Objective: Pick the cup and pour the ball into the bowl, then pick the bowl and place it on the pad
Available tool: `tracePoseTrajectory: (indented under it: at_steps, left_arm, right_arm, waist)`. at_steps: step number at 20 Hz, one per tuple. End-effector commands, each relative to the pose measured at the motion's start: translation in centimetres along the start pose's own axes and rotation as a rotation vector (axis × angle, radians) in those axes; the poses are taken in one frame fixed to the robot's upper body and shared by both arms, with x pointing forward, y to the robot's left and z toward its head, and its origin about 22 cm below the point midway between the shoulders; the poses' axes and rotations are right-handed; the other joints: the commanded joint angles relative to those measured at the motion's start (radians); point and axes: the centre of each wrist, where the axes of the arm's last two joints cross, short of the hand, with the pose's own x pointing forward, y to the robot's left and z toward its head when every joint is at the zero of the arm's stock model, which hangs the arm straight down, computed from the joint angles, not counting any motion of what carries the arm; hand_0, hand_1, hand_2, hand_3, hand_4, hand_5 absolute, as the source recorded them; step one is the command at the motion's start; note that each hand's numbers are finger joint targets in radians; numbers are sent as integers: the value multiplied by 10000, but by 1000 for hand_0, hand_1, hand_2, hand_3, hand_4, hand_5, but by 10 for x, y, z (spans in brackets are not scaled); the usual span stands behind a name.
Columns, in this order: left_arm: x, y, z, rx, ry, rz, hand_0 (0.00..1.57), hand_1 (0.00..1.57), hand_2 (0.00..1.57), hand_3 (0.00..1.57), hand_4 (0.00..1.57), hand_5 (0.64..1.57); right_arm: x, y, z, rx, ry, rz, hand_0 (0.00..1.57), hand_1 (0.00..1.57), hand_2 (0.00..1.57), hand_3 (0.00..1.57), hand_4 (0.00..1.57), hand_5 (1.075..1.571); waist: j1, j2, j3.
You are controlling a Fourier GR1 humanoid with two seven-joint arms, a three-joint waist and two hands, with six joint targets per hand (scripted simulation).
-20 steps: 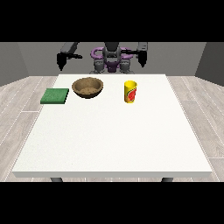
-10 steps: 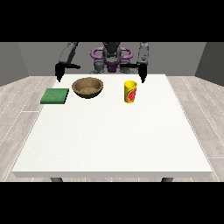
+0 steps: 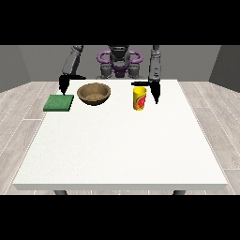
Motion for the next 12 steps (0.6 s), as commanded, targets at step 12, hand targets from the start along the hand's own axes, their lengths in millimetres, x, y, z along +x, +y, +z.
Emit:
tracePoseTrajectory:
  at_steps: [12]
  left_arm:
    - [-17,-18,-23,669,-991,-259,0,0,0,0,0,1411]
  right_arm:
    - [20,-45,-40,336,-1137,-89,0,0,0,0,0,1541]
  waist:
    - [-622,1526,1]
